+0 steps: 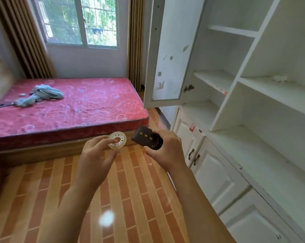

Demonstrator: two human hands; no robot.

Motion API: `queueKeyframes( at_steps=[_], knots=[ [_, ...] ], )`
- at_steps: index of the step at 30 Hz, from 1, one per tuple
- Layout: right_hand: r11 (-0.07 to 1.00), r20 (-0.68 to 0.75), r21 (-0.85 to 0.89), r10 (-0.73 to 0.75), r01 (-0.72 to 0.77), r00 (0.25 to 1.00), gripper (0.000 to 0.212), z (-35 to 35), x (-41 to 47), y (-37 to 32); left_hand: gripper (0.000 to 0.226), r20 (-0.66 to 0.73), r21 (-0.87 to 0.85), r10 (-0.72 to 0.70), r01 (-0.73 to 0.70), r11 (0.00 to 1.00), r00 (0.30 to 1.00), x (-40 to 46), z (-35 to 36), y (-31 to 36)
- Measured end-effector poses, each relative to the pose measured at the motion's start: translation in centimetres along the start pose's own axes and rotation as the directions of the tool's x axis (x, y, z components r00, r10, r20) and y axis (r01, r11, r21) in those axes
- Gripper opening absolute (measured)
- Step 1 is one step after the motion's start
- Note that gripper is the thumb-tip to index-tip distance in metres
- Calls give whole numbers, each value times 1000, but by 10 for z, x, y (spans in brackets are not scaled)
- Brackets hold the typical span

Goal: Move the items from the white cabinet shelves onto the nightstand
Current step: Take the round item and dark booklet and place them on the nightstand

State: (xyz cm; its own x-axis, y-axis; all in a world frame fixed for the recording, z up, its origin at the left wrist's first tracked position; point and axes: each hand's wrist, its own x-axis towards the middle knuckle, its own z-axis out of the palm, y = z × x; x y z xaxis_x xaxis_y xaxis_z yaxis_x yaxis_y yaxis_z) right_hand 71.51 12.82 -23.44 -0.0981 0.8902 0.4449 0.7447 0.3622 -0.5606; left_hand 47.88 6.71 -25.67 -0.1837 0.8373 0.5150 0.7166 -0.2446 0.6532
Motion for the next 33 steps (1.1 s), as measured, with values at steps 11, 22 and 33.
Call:
queueKeyframes(
  at_steps=[11,22,33],
  knots=[
    [979,88,124,-176,164,980,60,45,118,35,33,-131,127,-118,135,983,984,63,35,-7],
    [912,205,307,-341,271,917,54,112,172,21,33,-261,263,-198,267,927,945,79,29,-46],
    [886,243,351,-398,302,885,55,165,210,-4,31,-300,287,-253,340,896,920,105,11,-89]
  ],
)
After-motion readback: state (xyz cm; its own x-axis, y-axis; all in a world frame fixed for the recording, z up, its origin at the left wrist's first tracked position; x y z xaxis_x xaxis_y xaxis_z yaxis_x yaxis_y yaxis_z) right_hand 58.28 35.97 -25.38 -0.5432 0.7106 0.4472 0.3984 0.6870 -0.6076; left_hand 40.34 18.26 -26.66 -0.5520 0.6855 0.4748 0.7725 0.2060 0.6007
